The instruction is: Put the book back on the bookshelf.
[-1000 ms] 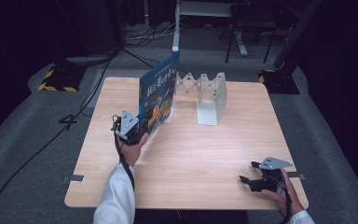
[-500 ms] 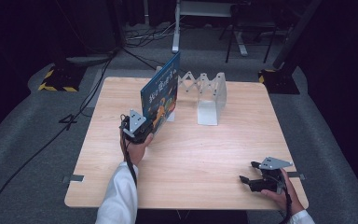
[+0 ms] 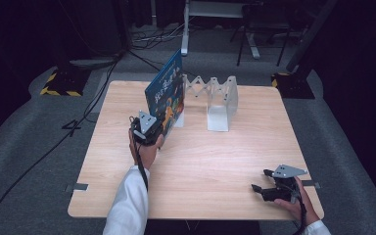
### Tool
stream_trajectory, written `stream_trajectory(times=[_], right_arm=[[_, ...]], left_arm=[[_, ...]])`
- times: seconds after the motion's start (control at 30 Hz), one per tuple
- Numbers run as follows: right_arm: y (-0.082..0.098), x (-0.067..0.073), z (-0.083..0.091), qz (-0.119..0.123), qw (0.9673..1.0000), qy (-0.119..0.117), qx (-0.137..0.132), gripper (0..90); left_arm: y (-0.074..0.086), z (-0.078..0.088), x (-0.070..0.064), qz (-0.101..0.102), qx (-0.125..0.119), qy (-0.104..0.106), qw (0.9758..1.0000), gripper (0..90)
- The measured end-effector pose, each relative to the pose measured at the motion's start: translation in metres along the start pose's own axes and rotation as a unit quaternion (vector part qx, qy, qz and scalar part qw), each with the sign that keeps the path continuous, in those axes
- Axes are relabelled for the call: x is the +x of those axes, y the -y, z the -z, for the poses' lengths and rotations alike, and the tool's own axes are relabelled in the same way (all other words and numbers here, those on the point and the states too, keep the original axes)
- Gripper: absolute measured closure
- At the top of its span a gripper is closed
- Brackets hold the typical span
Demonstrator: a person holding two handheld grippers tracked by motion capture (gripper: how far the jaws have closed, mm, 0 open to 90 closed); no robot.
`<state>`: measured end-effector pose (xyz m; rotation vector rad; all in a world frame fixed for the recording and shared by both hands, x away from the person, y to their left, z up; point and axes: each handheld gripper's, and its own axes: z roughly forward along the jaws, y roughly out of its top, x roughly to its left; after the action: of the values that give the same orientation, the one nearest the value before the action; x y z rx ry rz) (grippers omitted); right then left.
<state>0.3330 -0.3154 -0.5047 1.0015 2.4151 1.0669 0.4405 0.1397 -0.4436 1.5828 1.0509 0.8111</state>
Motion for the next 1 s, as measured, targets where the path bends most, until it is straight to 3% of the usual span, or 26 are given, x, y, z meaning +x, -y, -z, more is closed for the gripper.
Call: stream_trajectory(times=[0.47, 0.6, 0.9, 1.0], right_arm=[[0.0, 0.0, 0.0, 0.001, 1.0, -0.001, 0.0, 20.1], [0.0, 0.0, 0.0, 0.001, 1.0, -0.002, 0.0, 20.1], [0.0, 0.0, 0.0, 0.002, 1.0, -0.002, 0.0, 20.1], [0.0, 0.0, 0.0, 0.002, 1.0, -0.002, 0.0, 20.0]], left_arm=[[-0.005, -0.022, -0.001, -0.015, 0.031, -0.038, 0.9987, 73.5], [-0.008, -0.025, -0.006, -0.045, 0.042, -0.047, 0.997, 71.9], [-0.008, -0.028, -0.008, -0.075, 0.057, -0.05, 0.9943, 68.2], [-0.008, -0.027, -0.008, -0.076, 0.06, -0.048, 0.9942, 67.2]])
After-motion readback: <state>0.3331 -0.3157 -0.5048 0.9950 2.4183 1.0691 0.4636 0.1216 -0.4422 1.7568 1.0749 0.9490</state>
